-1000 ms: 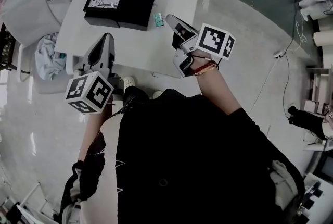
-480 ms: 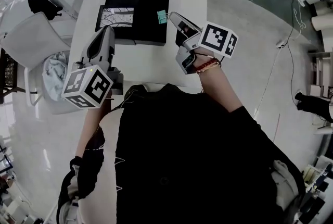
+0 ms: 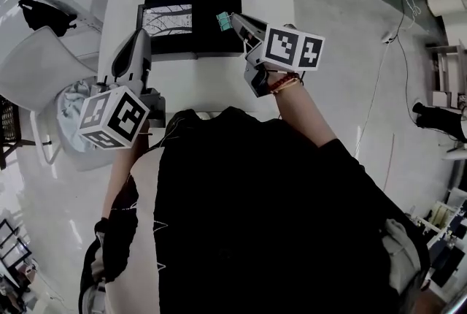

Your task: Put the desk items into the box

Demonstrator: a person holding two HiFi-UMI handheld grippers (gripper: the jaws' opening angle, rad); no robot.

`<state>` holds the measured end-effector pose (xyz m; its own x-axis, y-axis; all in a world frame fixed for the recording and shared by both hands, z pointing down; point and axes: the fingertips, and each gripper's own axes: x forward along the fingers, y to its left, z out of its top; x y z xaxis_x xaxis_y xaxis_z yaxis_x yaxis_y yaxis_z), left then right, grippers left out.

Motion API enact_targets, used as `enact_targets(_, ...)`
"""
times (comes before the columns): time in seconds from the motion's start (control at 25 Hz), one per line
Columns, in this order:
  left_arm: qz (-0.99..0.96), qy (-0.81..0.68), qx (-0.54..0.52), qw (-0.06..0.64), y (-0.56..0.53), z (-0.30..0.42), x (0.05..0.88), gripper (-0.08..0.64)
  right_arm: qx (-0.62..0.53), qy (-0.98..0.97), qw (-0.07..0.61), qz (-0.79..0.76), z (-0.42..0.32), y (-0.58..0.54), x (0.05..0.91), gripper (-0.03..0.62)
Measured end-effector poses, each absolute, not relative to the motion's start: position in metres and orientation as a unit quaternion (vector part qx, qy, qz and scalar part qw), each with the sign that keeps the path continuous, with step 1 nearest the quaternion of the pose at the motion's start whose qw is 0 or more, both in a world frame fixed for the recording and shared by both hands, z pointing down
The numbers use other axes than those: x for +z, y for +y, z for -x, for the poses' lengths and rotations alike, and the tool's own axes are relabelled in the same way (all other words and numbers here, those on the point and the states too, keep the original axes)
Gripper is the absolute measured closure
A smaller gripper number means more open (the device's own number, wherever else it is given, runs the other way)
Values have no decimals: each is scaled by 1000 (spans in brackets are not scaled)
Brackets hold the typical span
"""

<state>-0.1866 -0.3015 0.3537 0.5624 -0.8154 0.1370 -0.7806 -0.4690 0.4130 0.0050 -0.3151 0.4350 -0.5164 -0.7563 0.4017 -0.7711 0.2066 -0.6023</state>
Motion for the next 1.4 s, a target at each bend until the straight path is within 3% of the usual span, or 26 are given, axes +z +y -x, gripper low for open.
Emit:
enact_targets(0.52, -849, -473, -56, 229, -312, 219, 354, 549, 333, -781, 251, -465, 20, -311, 480, 581)
enact_targets(1.0, -836, -490, -66, 238, -326, 239, 359, 549, 318, -777, 376, -392, 42, -308, 507, 580)
enact_targets(1.4, -829, -498, -71, 243, -334, 250, 363, 549, 316, -774, 403, -374, 47, -313, 515, 580)
